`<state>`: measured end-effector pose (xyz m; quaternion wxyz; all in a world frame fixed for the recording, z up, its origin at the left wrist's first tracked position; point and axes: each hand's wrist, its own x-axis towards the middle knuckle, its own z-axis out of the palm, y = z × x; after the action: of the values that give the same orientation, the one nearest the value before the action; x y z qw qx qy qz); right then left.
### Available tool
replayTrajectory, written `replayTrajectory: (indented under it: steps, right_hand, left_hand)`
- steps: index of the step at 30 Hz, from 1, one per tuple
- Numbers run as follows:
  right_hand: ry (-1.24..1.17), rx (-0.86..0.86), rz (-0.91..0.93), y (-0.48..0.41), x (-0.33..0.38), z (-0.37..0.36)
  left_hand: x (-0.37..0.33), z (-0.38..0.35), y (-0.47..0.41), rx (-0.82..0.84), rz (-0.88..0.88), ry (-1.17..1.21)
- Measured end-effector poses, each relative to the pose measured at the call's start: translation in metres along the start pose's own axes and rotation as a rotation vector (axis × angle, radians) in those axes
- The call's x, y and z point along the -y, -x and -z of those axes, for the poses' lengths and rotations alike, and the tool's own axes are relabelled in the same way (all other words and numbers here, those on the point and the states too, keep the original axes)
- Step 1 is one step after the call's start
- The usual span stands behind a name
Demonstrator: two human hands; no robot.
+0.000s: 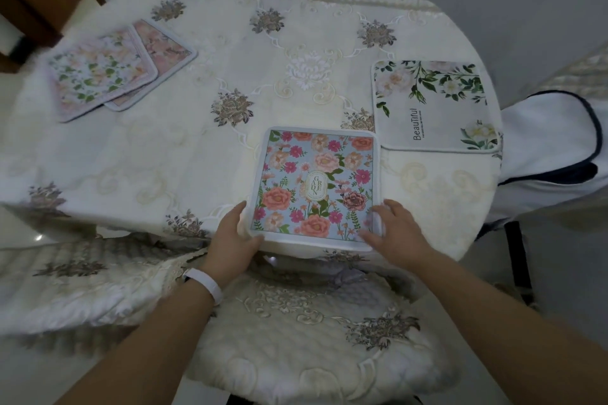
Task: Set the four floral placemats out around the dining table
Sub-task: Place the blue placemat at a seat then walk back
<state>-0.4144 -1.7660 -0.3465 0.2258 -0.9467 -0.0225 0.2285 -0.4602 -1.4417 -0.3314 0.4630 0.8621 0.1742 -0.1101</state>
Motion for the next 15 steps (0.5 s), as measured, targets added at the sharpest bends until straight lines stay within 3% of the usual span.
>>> replayTrajectory:
  steps: [2,5,9,15]
  right_hand:
    - [-0.043,-0.01,0.057,-0.006,0.013,0.017]
    - [-0.038,0.028,0.212,-0.018,0.05,0.035]
    - [0.057,0.066,0.461,-0.009,0.123,0.038]
    - [0.185,0.004,0.813,0.025,0.24,0.017]
  left_hand:
    - [-0.008,0.007,0.017,-0.11,0.023,0.115]
    - [-0.017,0.033,0.046,-0.26,-0.079,0.134]
    - [-0.017,0.082,0.089,-0.358,-0.204,-0.107]
    - [0.028,0.177,0.144,-0.523,-0.104,-0.477]
